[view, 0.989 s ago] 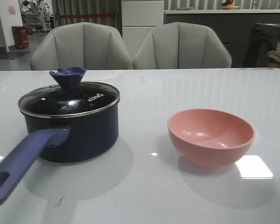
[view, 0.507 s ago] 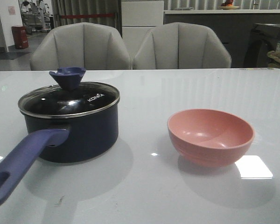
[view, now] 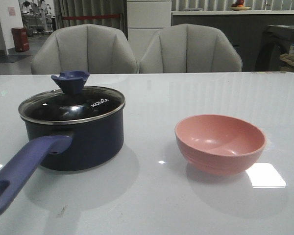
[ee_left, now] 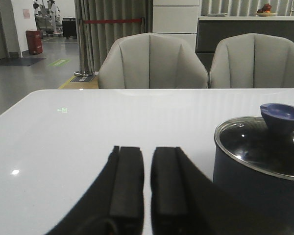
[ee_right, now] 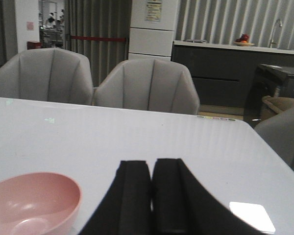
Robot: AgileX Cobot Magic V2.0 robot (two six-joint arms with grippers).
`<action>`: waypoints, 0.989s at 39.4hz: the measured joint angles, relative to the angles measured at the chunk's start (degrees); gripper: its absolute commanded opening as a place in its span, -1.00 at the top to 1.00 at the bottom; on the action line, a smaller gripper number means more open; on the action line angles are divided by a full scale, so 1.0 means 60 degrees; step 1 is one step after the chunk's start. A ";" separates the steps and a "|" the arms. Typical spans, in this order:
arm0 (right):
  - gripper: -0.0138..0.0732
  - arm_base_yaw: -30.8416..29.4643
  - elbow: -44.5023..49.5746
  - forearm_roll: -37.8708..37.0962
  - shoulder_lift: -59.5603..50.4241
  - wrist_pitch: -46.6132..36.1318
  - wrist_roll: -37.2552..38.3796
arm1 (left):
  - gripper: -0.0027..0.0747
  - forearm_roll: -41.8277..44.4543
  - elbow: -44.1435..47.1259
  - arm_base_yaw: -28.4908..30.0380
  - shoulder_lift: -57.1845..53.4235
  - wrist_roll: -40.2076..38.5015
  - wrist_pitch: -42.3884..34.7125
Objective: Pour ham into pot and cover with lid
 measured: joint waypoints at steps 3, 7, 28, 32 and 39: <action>0.33 -0.0149 0.0000 -0.0268 -0.0017 0.0230 0.0316 | 0.56 0.0000 0.0000 0.0000 0.0000 0.0000 -0.0014; 0.33 -0.0165 0.0000 -0.0604 -0.0017 0.0377 0.0673 | 0.56 0.0000 0.0000 0.0000 0.0000 0.0000 -0.0014; 0.33 -0.0165 0.0000 -0.0757 -0.0017 0.0635 0.0856 | 0.56 0.0000 0.0000 0.0000 0.0000 0.0000 -0.0014; 0.33 -0.0165 0.0000 -0.0757 -0.0017 0.0635 0.0856 | 0.56 0.0000 0.0000 0.0000 0.0000 -0.0016 -0.0014; 0.33 -0.0165 0.0000 -0.0757 -0.0017 0.0635 0.0856 | 0.56 0.0000 0.0000 0.0000 0.0000 -0.0016 -0.0014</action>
